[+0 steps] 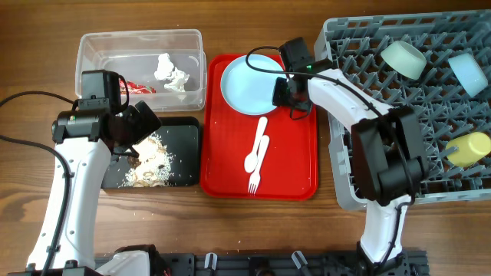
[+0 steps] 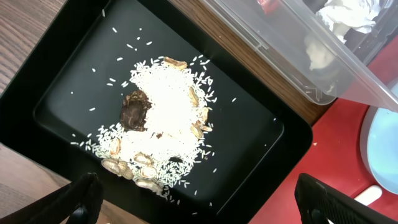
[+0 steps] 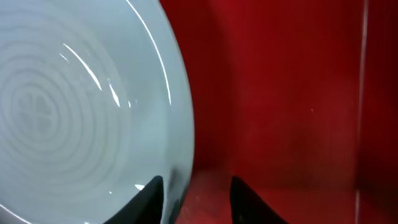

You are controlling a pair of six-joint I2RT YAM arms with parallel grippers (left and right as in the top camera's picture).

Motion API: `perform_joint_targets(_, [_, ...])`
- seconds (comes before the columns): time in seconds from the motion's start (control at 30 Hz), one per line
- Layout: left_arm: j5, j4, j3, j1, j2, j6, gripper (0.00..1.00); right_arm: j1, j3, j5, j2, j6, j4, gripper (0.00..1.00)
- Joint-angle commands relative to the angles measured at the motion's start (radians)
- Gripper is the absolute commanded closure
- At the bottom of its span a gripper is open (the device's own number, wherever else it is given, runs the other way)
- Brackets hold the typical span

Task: Sort waste into correct bins and load items into the dishwasher rack
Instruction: 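Lift the light-blue plate and stand it upright in the rack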

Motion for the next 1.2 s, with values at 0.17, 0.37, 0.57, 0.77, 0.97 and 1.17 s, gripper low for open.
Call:
perform_joint_targets(0.17, [0.009,0.003,0.005,0.005,-0.012,-0.006,0.0,0.0,0.006,0.024,0.012,0.032,0.044,0.95])
perform_joint_targets(0.37, [0.009,0.003,0.005,0.005,-0.012,-0.006,0.0,-0.022,0.043,0.024,-0.041,-0.004,0.047,0.96])
perform_joint_targets(0.57, [0.009,0.003,0.005,0.005,-0.012,-0.006,0.0,-0.082,0.064,0.095,-0.237,-0.171,0.068,0.96])
perform_joint_targets(0.77, [0.009,0.009,0.005,0.005,-0.012,-0.006,0.0,-0.175,0.064,0.184,-0.44,-0.506,0.077,0.96])
perform_joint_targets(0.97, [0.009,0.015,0.005,0.005,-0.012,-0.006,0.0,-0.256,0.063,0.567,-0.497,-0.961,0.073,0.96])
perform_joint_targets(1.17, [0.009,0.015,0.005,0.005,-0.012,-0.006,0.0,-0.282,0.06,0.837,-0.475,-1.051,0.138,0.96])
